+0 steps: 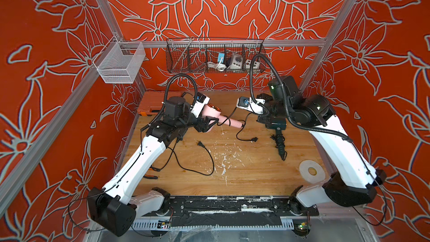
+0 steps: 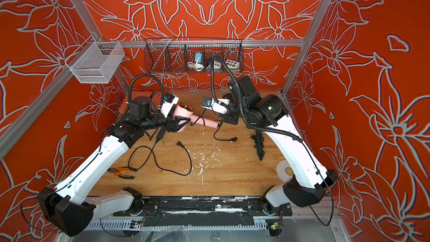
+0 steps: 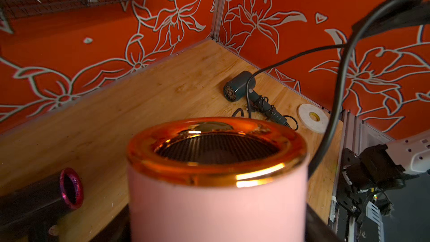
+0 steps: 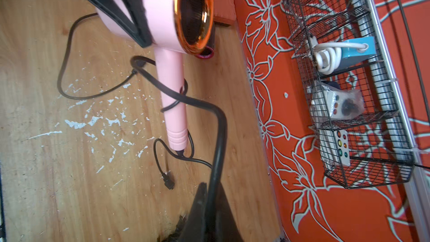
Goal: Wrap the cord around the hair dryer
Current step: Wrap the power cord around the hair dryer.
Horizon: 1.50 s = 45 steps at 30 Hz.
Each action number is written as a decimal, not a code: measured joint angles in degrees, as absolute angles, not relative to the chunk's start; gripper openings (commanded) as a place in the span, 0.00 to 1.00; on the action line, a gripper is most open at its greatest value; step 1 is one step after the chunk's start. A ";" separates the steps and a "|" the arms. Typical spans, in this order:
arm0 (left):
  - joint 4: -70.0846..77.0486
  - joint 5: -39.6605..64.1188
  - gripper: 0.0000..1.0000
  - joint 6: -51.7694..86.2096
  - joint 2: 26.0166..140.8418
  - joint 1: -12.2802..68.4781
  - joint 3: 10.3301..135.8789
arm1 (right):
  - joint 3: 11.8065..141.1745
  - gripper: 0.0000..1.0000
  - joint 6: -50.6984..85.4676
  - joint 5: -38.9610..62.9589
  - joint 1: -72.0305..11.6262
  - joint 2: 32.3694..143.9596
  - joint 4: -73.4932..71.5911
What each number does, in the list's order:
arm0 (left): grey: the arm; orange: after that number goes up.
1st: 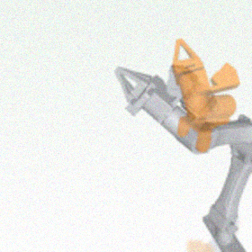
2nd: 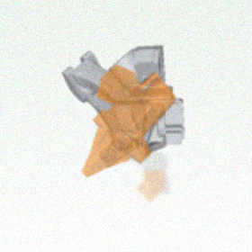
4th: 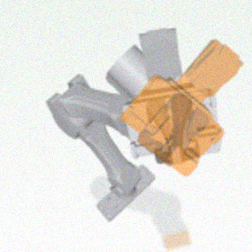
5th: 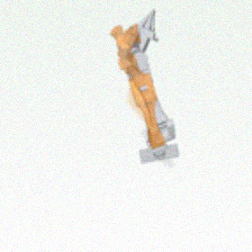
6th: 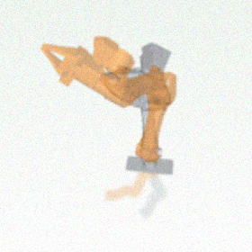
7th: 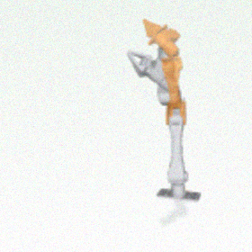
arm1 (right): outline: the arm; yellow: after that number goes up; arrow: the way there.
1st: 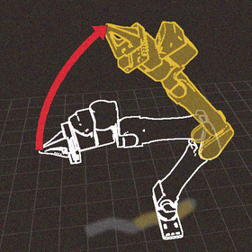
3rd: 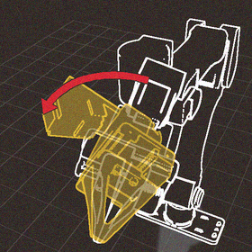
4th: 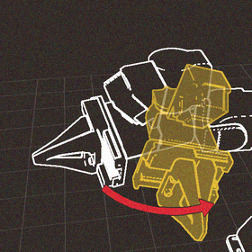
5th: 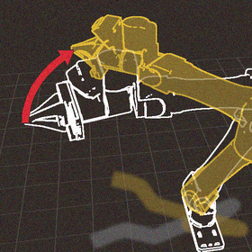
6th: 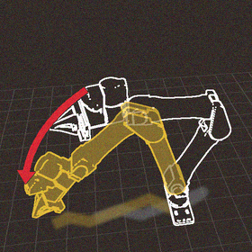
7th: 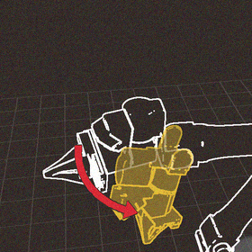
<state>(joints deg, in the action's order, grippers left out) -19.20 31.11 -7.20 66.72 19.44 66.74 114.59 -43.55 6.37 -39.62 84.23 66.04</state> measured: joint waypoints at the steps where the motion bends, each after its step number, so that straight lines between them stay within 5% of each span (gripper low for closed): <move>1: -19.31 31.16 0.00 -7.51 66.17 19.44 66.74 | 115.31 0.00 -43.86 6.22 -39.44 84.73 66.04; 17: -21.78 45.30 0.00 -6.50 65.54 23.35 66.61 | 120.16 0.00 -45.63 10.31 -33.56 93.03 62.89; 38: 26.50 53.39 0.00 30.50 70.41 19.42 62.52 | 86.39 0.00 -18.52 47.75 -21.87 87.33 28.16; 41: 27.94 52.93 0.00 32.42 71.99 19.25 63.44 | 85.08 0.19 -14.11 49.93 -21.58 87.33 23.81; 45: 27.94 52.88 0.00 33.71 73.25 19.16 65.12 | 83.57 0.28 -9.45 51.66 -20.84 87.22 17.96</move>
<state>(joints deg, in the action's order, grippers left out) 27.94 52.88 33.71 73.25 19.16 65.12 83.57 -9.45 51.66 -20.84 87.22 17.96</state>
